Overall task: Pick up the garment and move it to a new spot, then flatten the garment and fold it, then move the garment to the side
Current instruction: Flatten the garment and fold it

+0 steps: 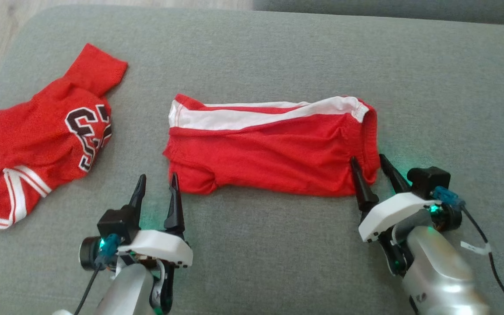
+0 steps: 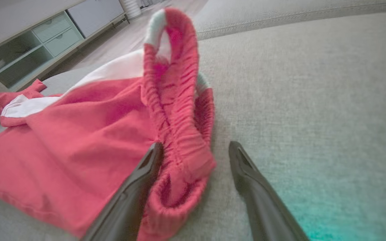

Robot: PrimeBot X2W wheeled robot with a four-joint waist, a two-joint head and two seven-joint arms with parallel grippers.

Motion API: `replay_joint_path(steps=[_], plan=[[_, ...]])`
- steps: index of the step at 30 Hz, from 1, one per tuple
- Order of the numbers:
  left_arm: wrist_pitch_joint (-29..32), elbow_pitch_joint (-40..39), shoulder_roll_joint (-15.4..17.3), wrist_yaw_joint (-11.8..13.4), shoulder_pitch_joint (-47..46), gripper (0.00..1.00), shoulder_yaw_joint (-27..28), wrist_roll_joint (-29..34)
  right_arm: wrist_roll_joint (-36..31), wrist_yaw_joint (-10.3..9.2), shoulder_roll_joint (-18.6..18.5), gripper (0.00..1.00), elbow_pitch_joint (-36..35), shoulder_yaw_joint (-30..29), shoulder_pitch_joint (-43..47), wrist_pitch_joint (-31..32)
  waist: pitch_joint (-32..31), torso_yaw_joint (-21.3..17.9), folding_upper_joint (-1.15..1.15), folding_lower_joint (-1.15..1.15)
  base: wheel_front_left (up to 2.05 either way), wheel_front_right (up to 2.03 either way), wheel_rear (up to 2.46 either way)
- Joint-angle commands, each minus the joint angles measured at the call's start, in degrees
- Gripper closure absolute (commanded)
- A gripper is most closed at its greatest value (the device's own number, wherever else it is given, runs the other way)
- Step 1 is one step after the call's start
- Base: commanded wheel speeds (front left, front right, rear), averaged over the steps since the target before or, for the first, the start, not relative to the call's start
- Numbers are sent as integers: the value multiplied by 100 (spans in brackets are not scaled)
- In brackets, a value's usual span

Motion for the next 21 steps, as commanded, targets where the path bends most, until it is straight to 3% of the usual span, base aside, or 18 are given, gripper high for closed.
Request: replay_joint_path(steps=[1, 5, 6, 7, 8, 16, 21], plan=[[-62, -205, 91, 14, -50, 0, 154, 27, 118, -4, 102, 0, 19, 148, -196, -37, 40, 56, 0, 0, 0, 0, 0], [-62, -240, 91, 6, -33, 0, 173, 58, 415, -4, 102, 3, 206, 297, -202, -37, 62, 86, 0, 0, 0, 0, 0], [-62, -258, 91, 5, -20, 0, 180, 74, 519, -4, 102, 24, 232, 363, -194, -37, 65, 88, 0, 0, 0, 0, 0], [-62, -278, 91, 6, -6, 0, 185, 88, 651, -4, 102, 58, 246, 414, -180, -37, 70, 85, 0, 0, 0, 0, 0], [-62, -291, 91, 8, 11, 0, 189, 104, 781, -4, 102, 100, 254, 469, -167, -37, 73, 77, 0, 0, 0, 0, 0], [-62, -283, 91, -21, 130, 0, 230, 200, 1210, -4, 76, 100, 77, 45, -29, -37, -17, -160, 0, 0, 0, 0, 0], [-62, -218, 91, -103, 204, 0, 202, 276, 1266, -4, -335, 100, -117, -602, 89, -37, -162, -455, 0, 0, 0, 0, 0]])
